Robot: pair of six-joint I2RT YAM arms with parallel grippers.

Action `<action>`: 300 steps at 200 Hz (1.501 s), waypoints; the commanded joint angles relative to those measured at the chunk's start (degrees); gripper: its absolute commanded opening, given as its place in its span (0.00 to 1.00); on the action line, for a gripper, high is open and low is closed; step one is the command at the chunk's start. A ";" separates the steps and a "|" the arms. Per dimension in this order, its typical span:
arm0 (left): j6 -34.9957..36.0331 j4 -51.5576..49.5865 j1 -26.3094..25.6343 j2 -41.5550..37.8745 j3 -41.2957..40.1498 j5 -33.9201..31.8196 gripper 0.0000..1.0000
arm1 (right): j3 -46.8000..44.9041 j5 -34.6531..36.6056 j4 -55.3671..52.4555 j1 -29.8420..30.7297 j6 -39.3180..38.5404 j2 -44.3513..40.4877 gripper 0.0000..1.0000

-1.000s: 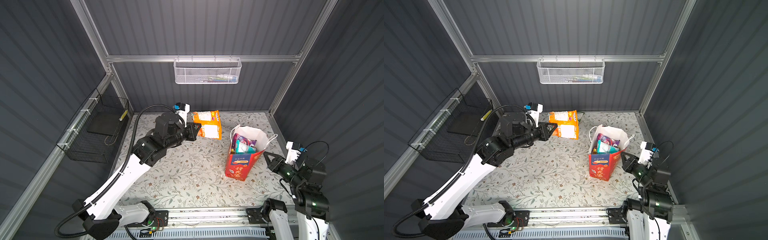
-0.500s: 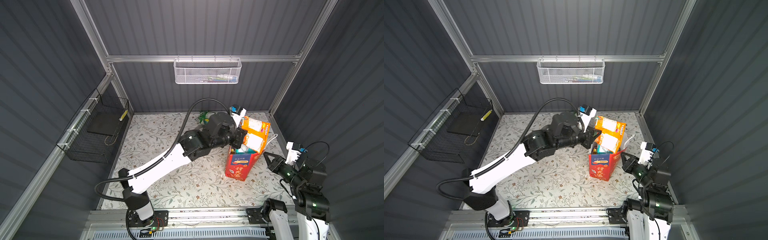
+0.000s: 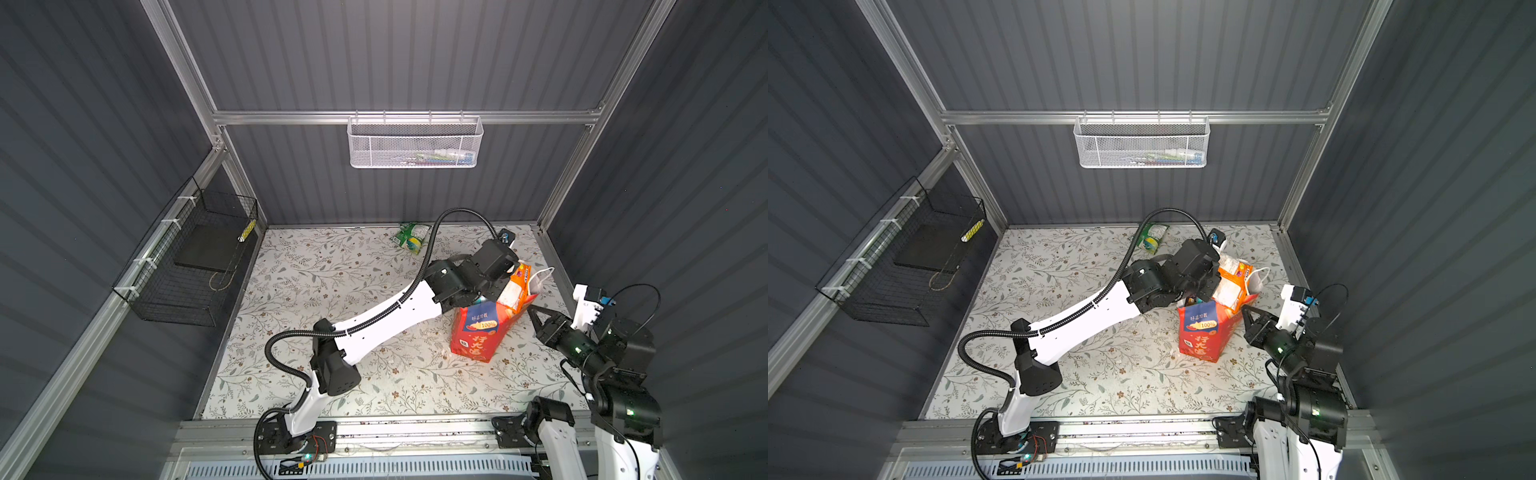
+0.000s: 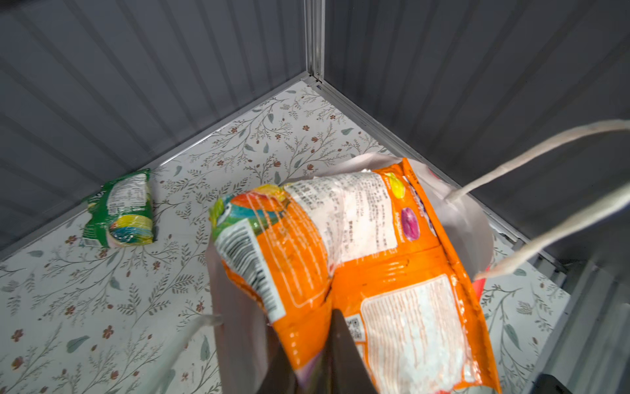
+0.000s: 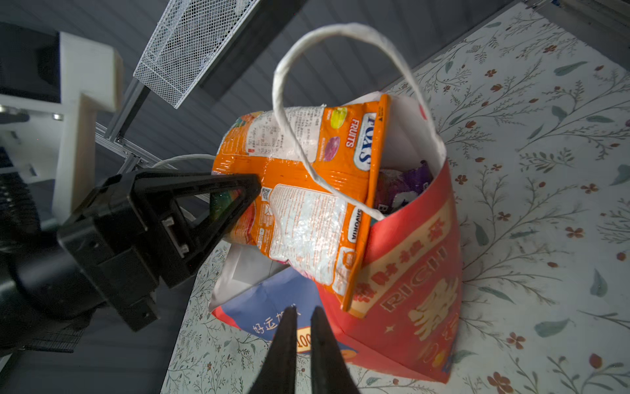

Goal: Place the snacks into the paper bag
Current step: Place the snack in the paper bag, then shake the paper bag at the center of the table.

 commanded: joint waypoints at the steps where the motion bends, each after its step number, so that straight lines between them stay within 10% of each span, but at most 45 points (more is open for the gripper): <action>1: 2.54 0.11 -0.39 -2.92 2.34 -3.17 0.18 | 0.97 -0.32 -0.82 -0.05 -1.16 -0.71 0.14; 116: 4.82 4.14 -0.38 -4.47 0.50 -0.72 0.24 | 0.91 -0.47 -0.69 -0.04 -0.90 -0.98 0.14; 170: 4.04 8.00 -0.39 -12.47 -9.15 5.54 0.89 | 0.87 -0.14 -0.60 -0.08 -0.91 -0.90 0.14; 204: 3.46 9.94 -0.30 -18.38 -15.74 -0.68 1.00 | 1.11 0.44 -0.32 -0.04 -0.48 -1.05 0.15; 246: 3.06 7.10 0.07 -19.61 -17.42 -8.88 1.00 | 3.59 4.91 -1.16 -0.05 0.34 -0.90 0.40; 300: 1.20 -0.67 3.48 -11.63 -8.98 -4.01 1.00 | 7.20 12.87 -3.35 -0.06 2.54 1.30 0.67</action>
